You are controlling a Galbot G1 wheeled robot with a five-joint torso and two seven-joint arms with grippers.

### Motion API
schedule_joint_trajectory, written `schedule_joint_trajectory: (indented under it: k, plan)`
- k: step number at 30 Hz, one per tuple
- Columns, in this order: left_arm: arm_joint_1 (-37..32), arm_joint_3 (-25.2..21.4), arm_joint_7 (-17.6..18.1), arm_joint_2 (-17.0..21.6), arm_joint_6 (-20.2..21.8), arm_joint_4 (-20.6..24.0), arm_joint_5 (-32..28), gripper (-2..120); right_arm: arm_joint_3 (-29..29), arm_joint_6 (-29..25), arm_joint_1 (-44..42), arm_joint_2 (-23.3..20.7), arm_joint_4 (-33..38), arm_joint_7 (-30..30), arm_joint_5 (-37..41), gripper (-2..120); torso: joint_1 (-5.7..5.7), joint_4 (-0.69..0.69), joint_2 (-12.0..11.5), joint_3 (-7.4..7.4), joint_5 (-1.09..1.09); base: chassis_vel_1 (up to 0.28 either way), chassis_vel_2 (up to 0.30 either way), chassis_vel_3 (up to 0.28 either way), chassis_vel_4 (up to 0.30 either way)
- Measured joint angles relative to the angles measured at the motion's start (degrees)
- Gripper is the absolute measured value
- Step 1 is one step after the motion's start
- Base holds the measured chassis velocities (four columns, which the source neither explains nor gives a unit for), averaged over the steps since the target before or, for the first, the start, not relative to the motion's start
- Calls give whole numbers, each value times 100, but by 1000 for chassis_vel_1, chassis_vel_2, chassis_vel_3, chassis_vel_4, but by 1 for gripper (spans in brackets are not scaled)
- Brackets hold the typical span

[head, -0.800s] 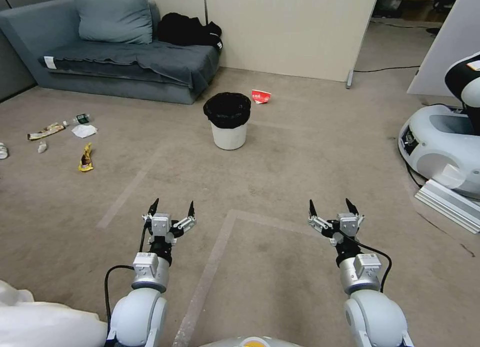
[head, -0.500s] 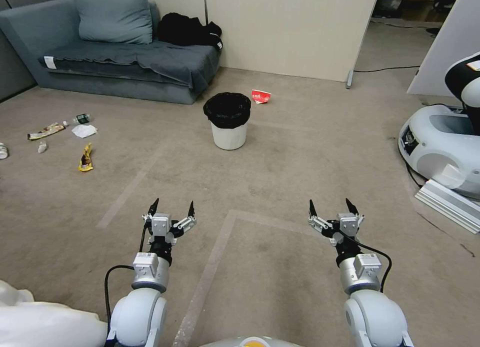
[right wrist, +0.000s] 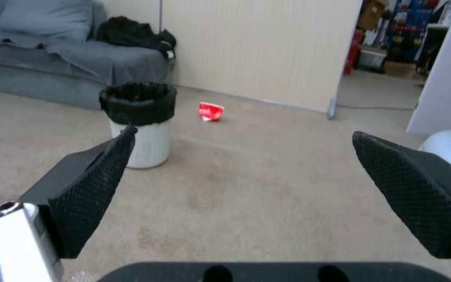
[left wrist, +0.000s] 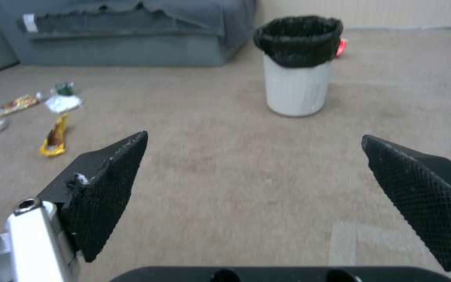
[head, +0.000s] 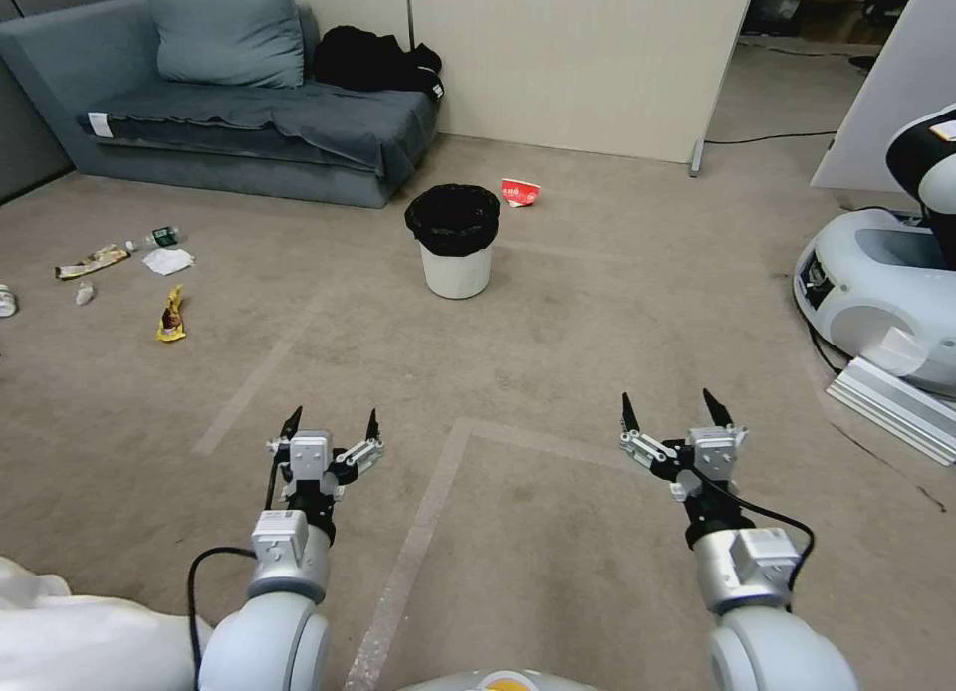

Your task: Pick up the trash bin, then pick up the garbage from the floor and place it into the trash bin.

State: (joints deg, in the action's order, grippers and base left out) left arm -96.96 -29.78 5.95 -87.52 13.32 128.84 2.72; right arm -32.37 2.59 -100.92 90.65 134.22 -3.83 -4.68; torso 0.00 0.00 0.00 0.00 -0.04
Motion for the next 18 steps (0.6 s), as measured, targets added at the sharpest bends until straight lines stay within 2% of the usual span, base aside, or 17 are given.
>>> schedule_joint_trajectory:
  k: [1, 3, 4, 5, 8, 11, 15, 18]
  plan:
    - [-92, 25, 73, -20, 155, 172, 40, 100, -5, 25, -120, 46, 193, -37, -48, 100, 0, -1, 0, 0, 5, 0, 0, 0, 0]
    - [-348, 103, 268, -76, 579, 587, 145, 100, -23, 72, -354, 138, 578, -112, -142, 100, 0, 0, 0, 0, 1, 0, 0, 0, 0]
    - [-450, 133, 355, -99, 759, 774, 192, 100, -25, 80, -388, 146, 627, -123, -156, 100, 0, -1, 0, -1, 4, 0, 0, 0, 0]
    - [-450, 133, 355, -99, 759, 774, 192, 100, -25, 80, -388, 146, 627, -123, -156, 100, 0, -1, 0, -1, 4, 0, 0, 0, 0]
    - [-832, 247, 643, -164, 1358, 1389, 390, 100, -27, 89, -408, 147, 656, -131, -167, 100, 0, 2, 0, 0, 6, 0, 0, 0, 0]
    - [-913, 261, 694, -156, 1456, 1497, 486, 100, -27, 12, -408, 147, 634, -140, -143, 100, 0, 1, 0, 0, 3, 0, 0, 0, 0]
    - [-925, 267, 700, -136, 1468, 1512, 522, 100, -7, -449, -400, 162, 374, -184, 73, 100, 0, 0, 0, 0, 4, 0, 0, 0, 0]
    - [-925, 267, 698, -125, 1457, 1513, 534, 100, -4, -498, -396, 162, 341, -187, 96, 100, 0, 0, 0, 0, 5, 0, 0, 0, 0]
